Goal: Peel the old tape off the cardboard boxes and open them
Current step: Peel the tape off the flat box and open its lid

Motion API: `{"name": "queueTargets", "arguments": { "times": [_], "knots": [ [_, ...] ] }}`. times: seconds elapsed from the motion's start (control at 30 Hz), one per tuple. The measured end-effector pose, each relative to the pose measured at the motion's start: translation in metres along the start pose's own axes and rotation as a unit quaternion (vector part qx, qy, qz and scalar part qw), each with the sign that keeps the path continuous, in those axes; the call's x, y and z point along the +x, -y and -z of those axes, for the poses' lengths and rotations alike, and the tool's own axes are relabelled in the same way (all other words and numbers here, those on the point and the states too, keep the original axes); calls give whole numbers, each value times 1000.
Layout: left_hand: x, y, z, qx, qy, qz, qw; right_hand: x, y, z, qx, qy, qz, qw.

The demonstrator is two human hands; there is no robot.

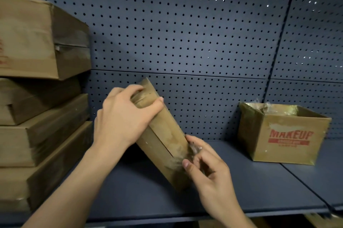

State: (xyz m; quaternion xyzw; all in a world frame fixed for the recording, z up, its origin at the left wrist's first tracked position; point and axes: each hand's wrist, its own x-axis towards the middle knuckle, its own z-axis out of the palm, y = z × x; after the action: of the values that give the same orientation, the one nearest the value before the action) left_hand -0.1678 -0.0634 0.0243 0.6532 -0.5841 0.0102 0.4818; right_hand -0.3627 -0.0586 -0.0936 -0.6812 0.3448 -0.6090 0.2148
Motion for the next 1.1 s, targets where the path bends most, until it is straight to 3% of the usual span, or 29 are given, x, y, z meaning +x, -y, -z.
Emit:
{"name": "queueTargets", "arguments": {
  "times": [0.2, 0.57, 0.7, 0.9, 1.0, 1.1],
  "knots": [
    [-4, 32, -8, -134, -12, 55, 989, -5, 2, 21, -38, -33, 66, 997],
    [-19, 56, -16, -240, -16, 116, 964, -7, -7, 53, 90, -86, -29, 992],
    [-35, 67, -23, -214, 50, 140, 965, -6, -19, 51, 87, -105, -31, 990],
    [-47, 70, -23, -172, 124, 162, 964, 2, -31, 50, 38, -53, -27, 997],
    [-48, 73, -24, -87, 137, 146, 976, 1, -30, 46, 23, -13, -38, 999],
    [-51, 71, -31, 68, 155, 90, 981, -3, -30, 44, -49, 59, -31, 997]
  ]
}}
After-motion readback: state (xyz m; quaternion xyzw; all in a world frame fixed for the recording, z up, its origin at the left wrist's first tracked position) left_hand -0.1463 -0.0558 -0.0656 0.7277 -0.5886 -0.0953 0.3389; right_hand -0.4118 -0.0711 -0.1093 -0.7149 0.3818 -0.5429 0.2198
